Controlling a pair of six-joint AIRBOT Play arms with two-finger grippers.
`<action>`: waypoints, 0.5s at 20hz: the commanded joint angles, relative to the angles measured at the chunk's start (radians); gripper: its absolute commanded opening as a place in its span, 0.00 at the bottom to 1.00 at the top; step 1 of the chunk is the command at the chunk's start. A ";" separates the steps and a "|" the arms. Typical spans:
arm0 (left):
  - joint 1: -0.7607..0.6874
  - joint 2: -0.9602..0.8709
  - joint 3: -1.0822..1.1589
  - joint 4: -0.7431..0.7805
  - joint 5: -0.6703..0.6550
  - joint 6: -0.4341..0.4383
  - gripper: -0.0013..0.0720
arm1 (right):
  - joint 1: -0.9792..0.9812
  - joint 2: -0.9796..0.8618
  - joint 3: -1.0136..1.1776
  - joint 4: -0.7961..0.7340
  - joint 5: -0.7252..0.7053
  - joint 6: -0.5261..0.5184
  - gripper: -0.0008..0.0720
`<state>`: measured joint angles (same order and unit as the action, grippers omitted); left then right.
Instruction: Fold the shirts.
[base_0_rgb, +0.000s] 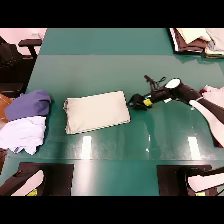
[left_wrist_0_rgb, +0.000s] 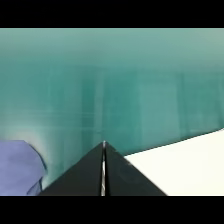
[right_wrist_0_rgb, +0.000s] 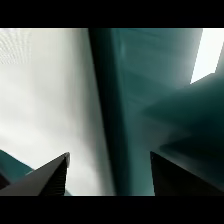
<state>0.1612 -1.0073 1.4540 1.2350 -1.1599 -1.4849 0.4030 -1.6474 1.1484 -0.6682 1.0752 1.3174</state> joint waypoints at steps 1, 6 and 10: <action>0.001 0.000 0.000 -0.011 -0.001 0.000 0.06 | 0.086 -0.115 0.101 0.076 -0.002 -0.021 0.80; 0.001 0.000 0.000 -0.024 -0.001 0.000 0.05 | 0.199 -0.256 0.299 0.072 0.029 -0.021 0.22; -0.062 0.000 -0.002 -0.037 0.002 0.001 0.05 | 0.182 -0.240 0.389 0.059 0.031 -0.021 0.04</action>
<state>0.1379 -1.0073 1.4532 1.2057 -1.1603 -1.4849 0.5865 -1.8832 1.4693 -0.6106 1.1000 1.2976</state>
